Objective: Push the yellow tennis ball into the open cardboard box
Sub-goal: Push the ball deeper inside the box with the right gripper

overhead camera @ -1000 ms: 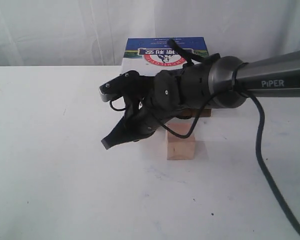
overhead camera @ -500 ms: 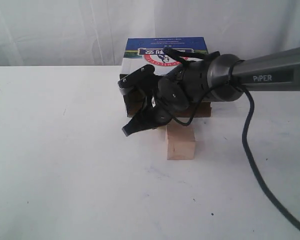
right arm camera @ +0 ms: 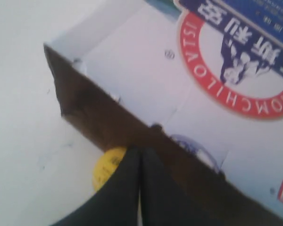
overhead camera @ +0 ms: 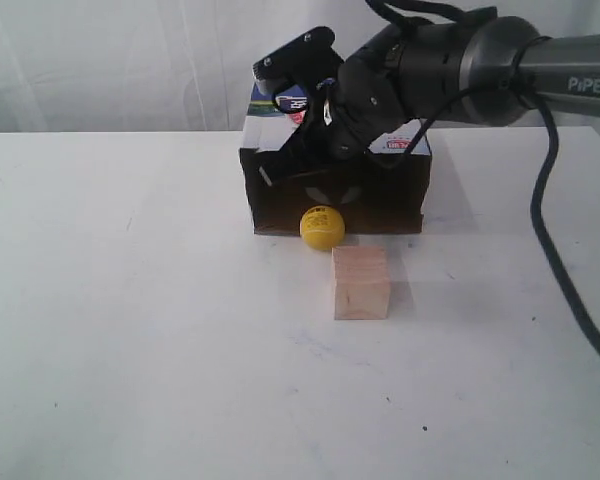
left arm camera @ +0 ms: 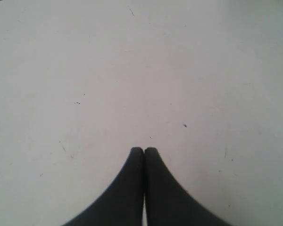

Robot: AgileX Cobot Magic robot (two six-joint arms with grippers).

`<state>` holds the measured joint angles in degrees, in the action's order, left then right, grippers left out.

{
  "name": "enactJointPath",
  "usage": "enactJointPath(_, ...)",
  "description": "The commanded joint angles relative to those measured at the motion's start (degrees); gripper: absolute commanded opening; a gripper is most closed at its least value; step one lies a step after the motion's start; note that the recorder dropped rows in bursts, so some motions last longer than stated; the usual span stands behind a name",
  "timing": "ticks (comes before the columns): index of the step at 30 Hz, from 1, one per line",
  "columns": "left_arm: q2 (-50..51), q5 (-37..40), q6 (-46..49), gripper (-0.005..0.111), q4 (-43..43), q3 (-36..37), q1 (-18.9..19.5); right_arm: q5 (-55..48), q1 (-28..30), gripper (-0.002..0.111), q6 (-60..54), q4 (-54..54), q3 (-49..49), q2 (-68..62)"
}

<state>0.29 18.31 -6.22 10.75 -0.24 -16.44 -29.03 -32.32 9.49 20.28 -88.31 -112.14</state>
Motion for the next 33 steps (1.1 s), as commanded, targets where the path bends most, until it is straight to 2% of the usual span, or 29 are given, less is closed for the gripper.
enactJointPath(1, -0.3, 0.6, 0.1, 0.0, 0.1, 0.2, -0.3, -9.3, -0.5, 0.0, -0.8, -3.6, 0.3, 0.2)
enactJointPath(7, -0.3, 0.6, 0.1, 0.0, 0.1, 0.2, -0.3, -11.0, -0.5, 0.0, -3.2, -11.4, -0.7, -0.1)
enactJointPath(14, -0.3, 0.6, 0.1, 0.0, 0.1, 0.2, -0.3, -18.3, -0.5, 0.0, -1.7, -13.9, -4.3, -4.2)
enactJointPath(22, -0.3, 0.6, 0.1, 0.0, 0.1, 0.2, -0.3, -15.0, -1.3, 0.0, -6.4, -23.7, -4.6, -4.9)
enactJointPath(33, -0.3, 0.6, 0.1, 0.0, 0.1, 0.2, -0.3, -10.8, -1.3, 0.0, -8.2, -29.5, -8.2, -12.0)
